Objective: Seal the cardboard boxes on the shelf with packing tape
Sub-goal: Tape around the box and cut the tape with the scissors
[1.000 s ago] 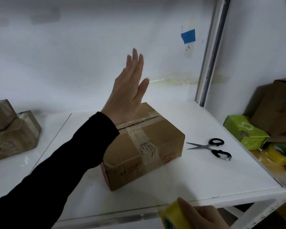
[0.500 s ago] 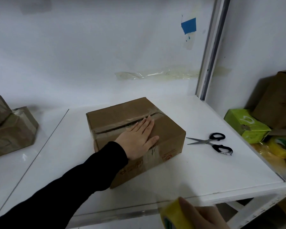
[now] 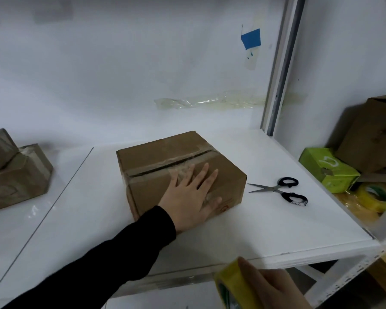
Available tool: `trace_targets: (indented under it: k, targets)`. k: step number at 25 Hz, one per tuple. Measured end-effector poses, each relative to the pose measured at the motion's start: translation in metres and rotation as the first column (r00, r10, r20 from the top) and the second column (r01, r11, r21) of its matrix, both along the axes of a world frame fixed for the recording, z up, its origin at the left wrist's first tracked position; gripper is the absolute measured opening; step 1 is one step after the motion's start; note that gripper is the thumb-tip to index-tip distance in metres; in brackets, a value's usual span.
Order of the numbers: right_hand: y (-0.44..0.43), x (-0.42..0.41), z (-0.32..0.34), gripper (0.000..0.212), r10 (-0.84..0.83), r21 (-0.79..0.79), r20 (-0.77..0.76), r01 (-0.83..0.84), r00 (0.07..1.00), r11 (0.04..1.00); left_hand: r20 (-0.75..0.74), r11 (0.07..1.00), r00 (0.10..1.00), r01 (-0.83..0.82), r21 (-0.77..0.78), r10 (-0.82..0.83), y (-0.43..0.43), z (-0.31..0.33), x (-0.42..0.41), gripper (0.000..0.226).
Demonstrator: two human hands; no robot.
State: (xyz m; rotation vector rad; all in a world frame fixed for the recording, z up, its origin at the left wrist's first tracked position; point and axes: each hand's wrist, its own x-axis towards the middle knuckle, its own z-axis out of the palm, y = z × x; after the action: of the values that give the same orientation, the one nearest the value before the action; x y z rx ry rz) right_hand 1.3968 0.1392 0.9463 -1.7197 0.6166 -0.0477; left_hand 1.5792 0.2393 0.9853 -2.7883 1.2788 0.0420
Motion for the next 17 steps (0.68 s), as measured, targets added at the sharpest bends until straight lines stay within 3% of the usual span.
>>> trace_targets:
  k: [3,5,6,8,10,12,14,15,17]
  targets:
    - [0.006,0.005,0.001,0.049,-0.027,0.003,-0.113,0.028,0.993,1.000,0.001,1.000,1.000,0.011,0.003,-0.011,-0.003,0.001,0.003,0.062]
    - [0.011,0.006,0.009,0.042,-0.026,0.040,-0.130,0.031,0.991,0.999,-0.182,0.999,0.983,0.024,-0.025,-0.028,0.003,0.018,0.016,0.067]
    - [0.010,0.005,0.006,0.042,-0.030,0.054,-0.123,0.037,0.992,0.998,-0.270,0.999,0.962,0.032,-0.034,-0.040,0.011,0.026,0.024,0.081]
    - [0.010,0.004,0.011,0.061,-0.015,0.017,-0.093,0.016,0.996,1.000,-0.307,0.996,0.951,0.001,0.088,0.026,0.038,0.038,0.033,0.110]
    - [0.009,0.001,0.017,0.085,-0.029,0.033,-0.063,0.031,0.998,0.999,-0.166,0.968,0.975,-0.106,0.229,0.146,0.062,0.034,0.034,0.117]
    - [0.007,-0.002,0.021,0.092,0.022,0.007,-0.041,-0.021,0.999,1.000,-0.098,0.967,0.980,-0.151,0.207,0.174,0.069,0.025,0.027,0.113]
    - [0.012,0.007,0.030,0.115,0.116,0.007,0.095,-0.117,0.989,0.993,-0.110,0.983,0.986,-0.110,0.145,0.127,0.067,0.027,0.033,0.106]
    - [0.017,0.013,0.034,0.112,0.121,0.011,0.240,-0.127,0.963,0.992,-0.127,0.991,0.987,-0.083,0.103,0.096,0.065,0.033,0.040,0.099]
    - [0.023,0.025,0.044,0.061,0.179,0.041,0.368,-0.209,0.912,0.977,-0.154,0.998,0.987,-0.028,0.063,0.038,0.063,0.045,0.056,0.088]
